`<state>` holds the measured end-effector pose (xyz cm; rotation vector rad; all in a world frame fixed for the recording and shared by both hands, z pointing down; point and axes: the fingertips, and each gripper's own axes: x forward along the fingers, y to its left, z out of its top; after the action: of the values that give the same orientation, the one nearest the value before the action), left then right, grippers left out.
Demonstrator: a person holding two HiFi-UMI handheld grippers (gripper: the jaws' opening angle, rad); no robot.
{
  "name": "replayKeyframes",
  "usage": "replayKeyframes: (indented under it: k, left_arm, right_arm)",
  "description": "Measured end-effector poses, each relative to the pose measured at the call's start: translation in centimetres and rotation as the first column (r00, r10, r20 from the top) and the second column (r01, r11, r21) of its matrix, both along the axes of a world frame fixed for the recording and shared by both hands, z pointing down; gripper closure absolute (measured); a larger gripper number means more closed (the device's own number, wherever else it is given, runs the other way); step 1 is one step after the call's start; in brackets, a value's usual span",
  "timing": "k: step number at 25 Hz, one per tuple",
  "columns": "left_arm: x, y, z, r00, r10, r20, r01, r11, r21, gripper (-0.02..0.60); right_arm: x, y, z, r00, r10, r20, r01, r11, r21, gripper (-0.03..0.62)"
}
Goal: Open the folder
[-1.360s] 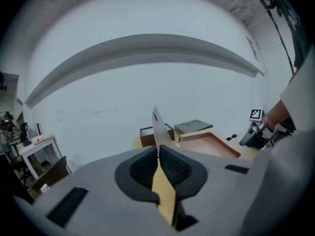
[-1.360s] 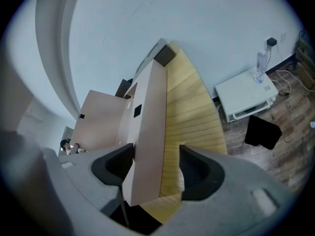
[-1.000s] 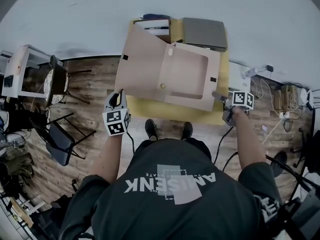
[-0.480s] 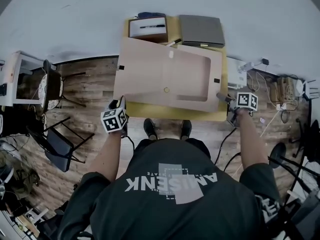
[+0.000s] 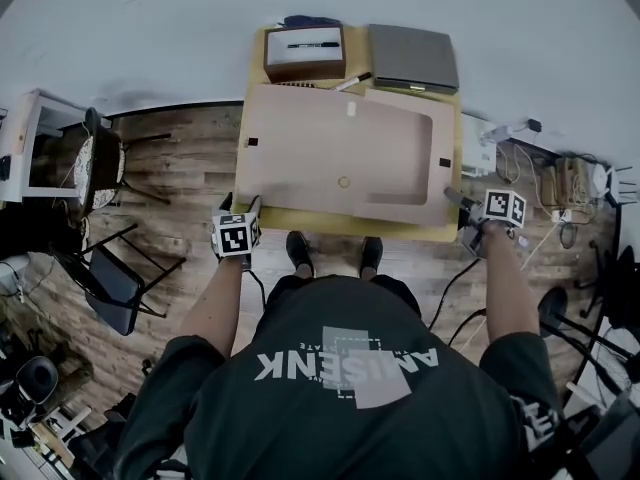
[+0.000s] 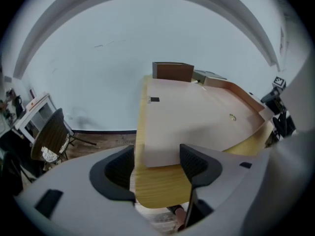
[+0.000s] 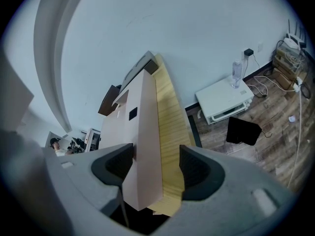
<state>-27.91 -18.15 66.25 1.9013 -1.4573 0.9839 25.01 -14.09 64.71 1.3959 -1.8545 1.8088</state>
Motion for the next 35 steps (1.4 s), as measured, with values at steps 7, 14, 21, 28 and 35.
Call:
replayKeyframes:
  k: [7,14,21,28,35]
  left_arm:
    - [0.5,0.6,1.3,0.999,0.034,0.033,-0.033,0.999,-0.033,0.304]
    - [0.6,0.2,1.0,0.994,0.093,0.059,-0.092,0.996,-0.009,0.304]
    - [0.7,-0.5,-1.6,0.997,0.066,0.040,-0.066,0.998,0.005,0.304]
    - [2.4,-4.1,-10.0,0.995,0.087,-0.050,-0.074,0.973,0.219,0.304]
    - [7.6,-6.6,-19.5,0.965,0.233,-0.119,-0.170,0.904,0.393,0.304]
  right_arm:
    - [0.4,0.4,-0.1,1.000,0.021,-0.018,-0.022,1.000,-0.004,0.307]
    - [0.3,0.5,-0.2,0.999,0.037,-0.032,-0.036,0.999,0.016,0.307]
    - [0.0,0.5,-0.6,0.998,0.043,-0.043,-0.041,0.998,0.042,0.307]
    - [1.2,-0.9,-3.5,0.986,0.000,-0.168,0.023,0.990,0.138,0.307]
    - [0.6,-5.3,-13.0,0.983,0.029,-0.182,0.039,0.932,0.361,0.307]
